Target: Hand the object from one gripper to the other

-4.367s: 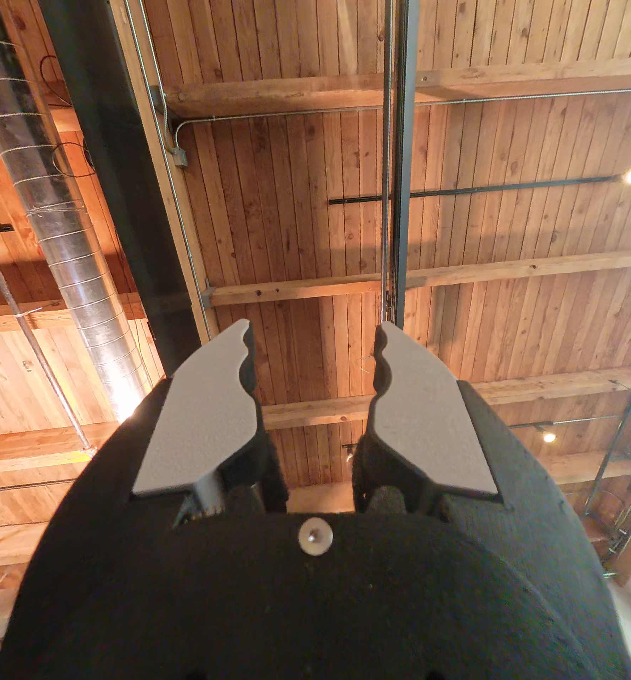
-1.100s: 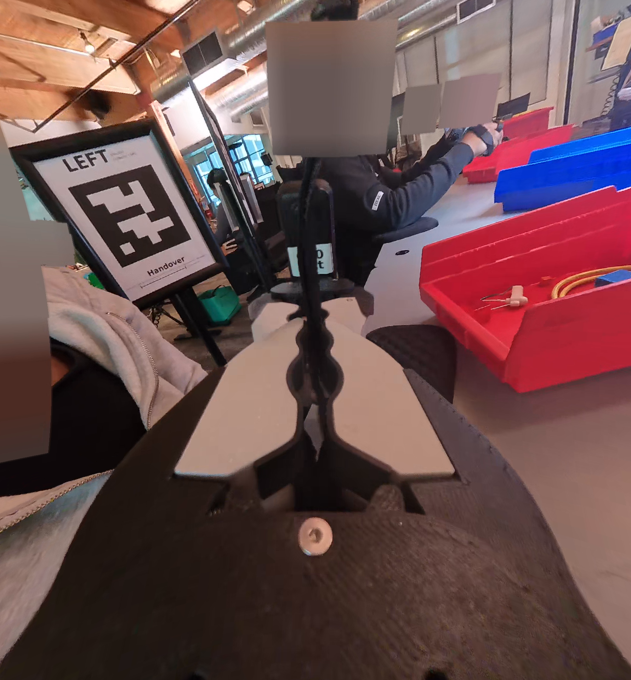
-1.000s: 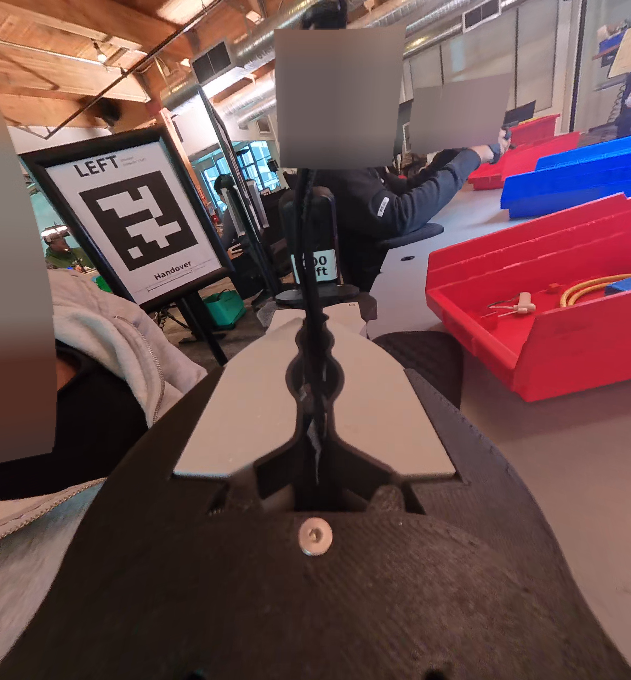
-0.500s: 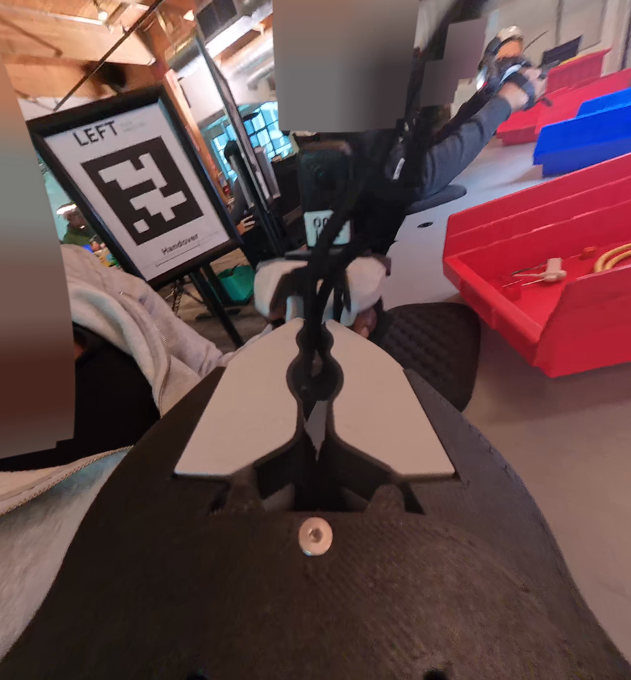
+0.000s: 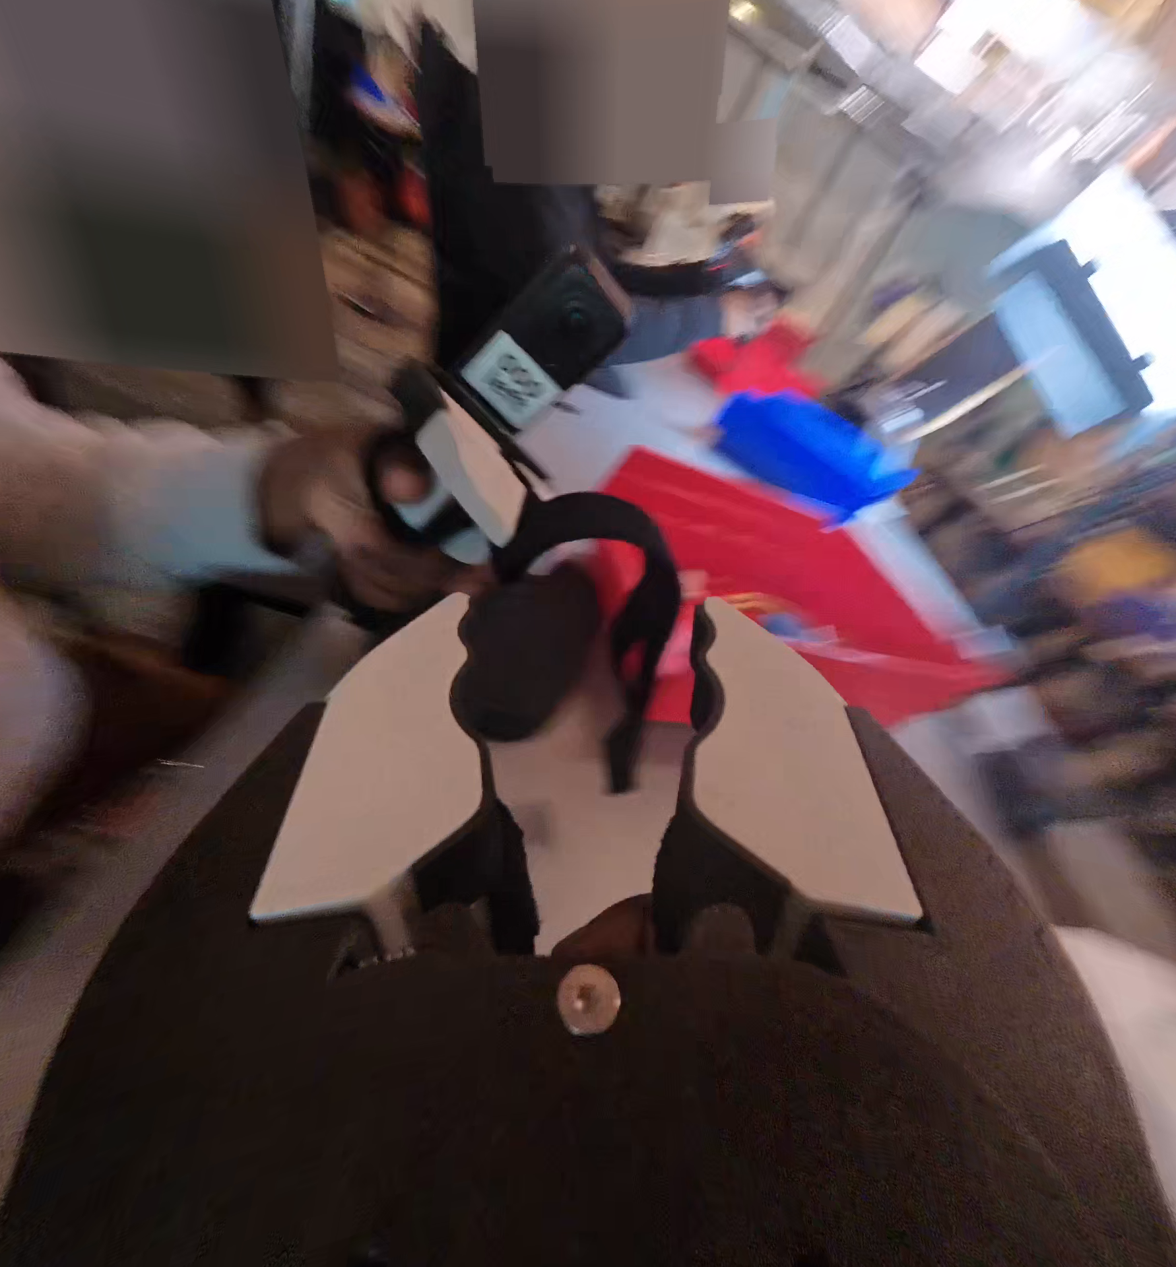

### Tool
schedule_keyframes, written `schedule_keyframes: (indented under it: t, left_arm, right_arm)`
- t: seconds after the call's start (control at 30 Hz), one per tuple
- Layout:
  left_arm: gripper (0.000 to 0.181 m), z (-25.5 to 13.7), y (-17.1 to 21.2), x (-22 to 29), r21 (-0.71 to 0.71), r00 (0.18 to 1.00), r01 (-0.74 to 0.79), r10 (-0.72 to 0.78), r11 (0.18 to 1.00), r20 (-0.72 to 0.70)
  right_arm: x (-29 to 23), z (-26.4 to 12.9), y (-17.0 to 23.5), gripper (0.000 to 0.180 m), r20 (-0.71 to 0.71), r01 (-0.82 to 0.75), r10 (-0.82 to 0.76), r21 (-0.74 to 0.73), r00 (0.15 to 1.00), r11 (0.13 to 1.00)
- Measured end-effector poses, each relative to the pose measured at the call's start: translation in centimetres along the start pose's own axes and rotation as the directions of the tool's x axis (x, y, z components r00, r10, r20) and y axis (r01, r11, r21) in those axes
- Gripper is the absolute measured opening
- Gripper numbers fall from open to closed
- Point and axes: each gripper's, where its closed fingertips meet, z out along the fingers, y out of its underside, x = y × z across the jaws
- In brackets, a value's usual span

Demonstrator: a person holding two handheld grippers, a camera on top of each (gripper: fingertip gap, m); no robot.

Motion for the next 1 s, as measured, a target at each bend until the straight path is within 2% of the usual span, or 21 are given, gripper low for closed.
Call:
schedule_keyframes:
  t: [0.03, 0.07, 0.13, 0.17, 0.2, 0.33, 0.4, 0.47, 0.53, 0.57, 0.67, 0.73, 0.8, 0.87, 1.0]
  left_arm:
    - [0.006, -0.1, 0.0, 0.1, 0.002, 1.000, 0.028, -0.028, 1.000, -0.009]
    - [0.006, -0.1, 0.0, 0.2, 0.004, 0.998, 0.054, -0.054, 0.999, -0.021]
    - [0.006, 0.0, 0.0, 0.4, 0.008, 0.994, 0.102, -0.101, 0.995, -0.048]
    - [0.006, 0.0, 0.0, 0.5, 0.006, 0.991, 0.118, -0.117, 0.993, -0.060]
    - [0.006, 0.1, 0.0, 0.5, 0.002, 0.989, 0.128, -0.128, 0.992, -0.068]
    - [0.006, 0.6, 0.4, 1.4, -0.029, 0.982, 0.150, -0.152, 0.988, -0.112]
    - [0.010, 0.6, 0.5, 1.4, -0.038, 0.983, 0.145, -0.148, 0.989, -0.113]
    - [0.011, 0.4, 0.6, 1.6, -0.057, 0.982, 0.133, -0.139, 0.990, -0.130]
    - [0.023, 0.0, 0.6, 2.2, -0.075, 0.981, 0.101, -0.112, 0.992, -0.158]
    - [0.029, -0.3, 0.9, 1.9, -0.101, 0.989, 0.059, -0.072, 0.993, -0.129]
    - [0.043, -1.4, 1.2, 0.0, -0.151, 0.976, -0.206, 0.215, 0.967, 0.040]
    - [0.049, -1.8, 0.5, -0.1, -0.146, 0.902, -0.404, 0.420, 0.903, 0.100]
    - [0.050, -1.8, 0.4, -0.1, -0.184, 0.822, -0.532, 0.556, 0.826, 0.118]
    - [0.040, -1.3, 1.0, 0.4, -0.211, 0.806, -0.566, 0.589, 0.797, 0.065]
    - [0.007, -0.2, 1.1, 0.4, -0.192, 0.859, -0.497, 0.511, 0.846, 0.031]
  right_arm:
    - [0.5, -0.3, -0.3, 0.056, -0.112, 0.213, -0.215, -0.029, 0.970, 0.977]
    - [0.5, -0.7, -0.8, 0.049, -0.194, 0.423, -0.429, -0.071, 0.882, 0.903]
    - [-0.8, -0.8, -1.7, 0.040, -0.254, 0.712, -0.724, -0.156, 0.641, 0.685]
    - [-1.3, -0.5, -1.7, 0.040, -0.252, 0.770, -0.788, -0.189, 0.561, 0.609]
    - [-1.7, -0.1, -1.7, 0.040, -0.245, 0.797, -0.819, -0.207, 0.519, 0.567]
    - [-2.1, 0.7, -1.1, 0.028, -0.219, 0.854, -0.891, -0.266, 0.398, 0.447]
    - [-1.8, 0.6, -1.1, 0.015, -0.226, 0.862, -0.907, -0.296, 0.354, 0.411]
    - [-1.9, 0.7, -0.8, 0.010, -0.191, 0.853, -0.901, -0.295, 0.389, 0.431]
    - [-1.9, 0.6, -1.0, 0.002, -0.195, 0.833, -0.877, -0.277, 0.440, 0.479]
    - [-1.7, 0.4, -1.3, 0.002, -0.208, 0.817, -0.857, -0.262, 0.472, 0.514]
    - [-1.7, 0.3, -1.3, 0.002, -0.176, 0.691, -0.714, -0.178, 0.678, 0.700]
    - [-1.8, 0.2, -1.6, 0.002, -0.155, 0.583, -0.591, -0.100, 0.792, 0.807]
    - [-1.8, 0.1, -1.7, 0.001, -0.105, 0.438, -0.440, -0.040, 0.892, 0.898]
    - [-2.1, 0.0, -2.0, 0.002, -0.049, 0.327, -0.325, 0.023, 0.944, 0.945]
    - [-2.3, -0.2, -2.6, 0.002, 0.005, 0.178, -0.180, 0.094, 0.984, 0.979]
